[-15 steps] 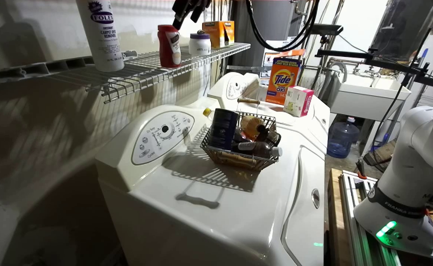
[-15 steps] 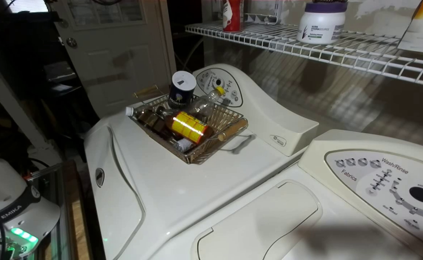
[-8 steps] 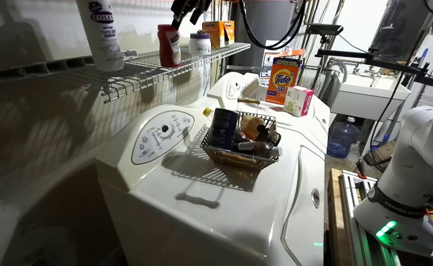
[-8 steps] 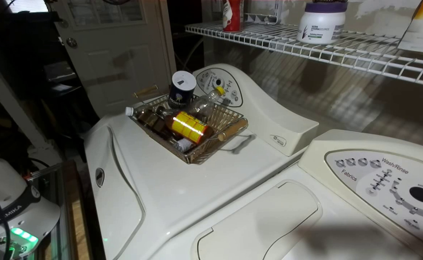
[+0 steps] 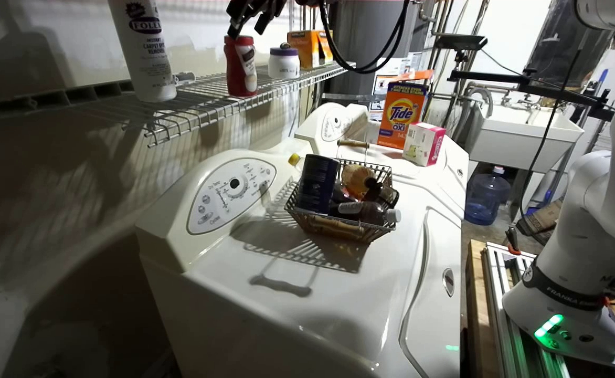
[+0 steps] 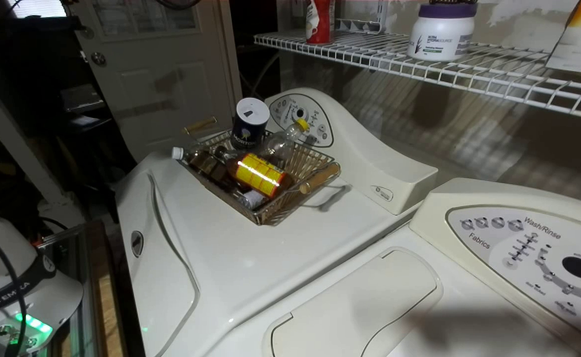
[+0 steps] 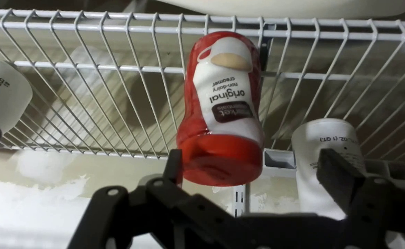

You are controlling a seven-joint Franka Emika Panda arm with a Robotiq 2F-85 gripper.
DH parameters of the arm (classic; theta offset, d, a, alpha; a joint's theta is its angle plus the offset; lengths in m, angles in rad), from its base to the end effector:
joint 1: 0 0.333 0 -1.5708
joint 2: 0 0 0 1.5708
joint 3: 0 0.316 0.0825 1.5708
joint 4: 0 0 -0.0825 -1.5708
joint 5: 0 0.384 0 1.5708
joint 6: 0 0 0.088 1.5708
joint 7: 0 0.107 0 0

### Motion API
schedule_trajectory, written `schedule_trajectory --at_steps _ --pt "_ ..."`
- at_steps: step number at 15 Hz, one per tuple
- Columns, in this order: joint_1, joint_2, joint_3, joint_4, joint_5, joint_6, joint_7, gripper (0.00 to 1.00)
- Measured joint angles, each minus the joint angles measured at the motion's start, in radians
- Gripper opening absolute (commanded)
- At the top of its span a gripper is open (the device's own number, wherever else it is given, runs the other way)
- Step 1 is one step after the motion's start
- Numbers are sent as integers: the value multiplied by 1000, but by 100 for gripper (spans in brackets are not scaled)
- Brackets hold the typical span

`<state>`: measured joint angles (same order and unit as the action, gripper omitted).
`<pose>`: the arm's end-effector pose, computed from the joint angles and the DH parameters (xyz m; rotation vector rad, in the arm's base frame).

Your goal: Move the red bottle on the top rack and place it in the products basket on the laundry machine

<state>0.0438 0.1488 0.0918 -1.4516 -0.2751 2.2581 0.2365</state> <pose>0.6453 0.0753 0.6748 2.8420 -0.0059 1.0212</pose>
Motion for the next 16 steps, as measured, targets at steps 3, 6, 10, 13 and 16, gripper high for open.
schedule_trajectory --at_steps 3,6,10,13,16 --pt "1 24 -9 23 0 5 -1 100" --pt "4 42 -18 36 0 2 -1 100" --pt "8 63 -28 51 0 -15 -1 100" --pt "9 76 -34 66 0 -25 -1 100" --pt "9 90 -38 83 3 -30 -1 100"
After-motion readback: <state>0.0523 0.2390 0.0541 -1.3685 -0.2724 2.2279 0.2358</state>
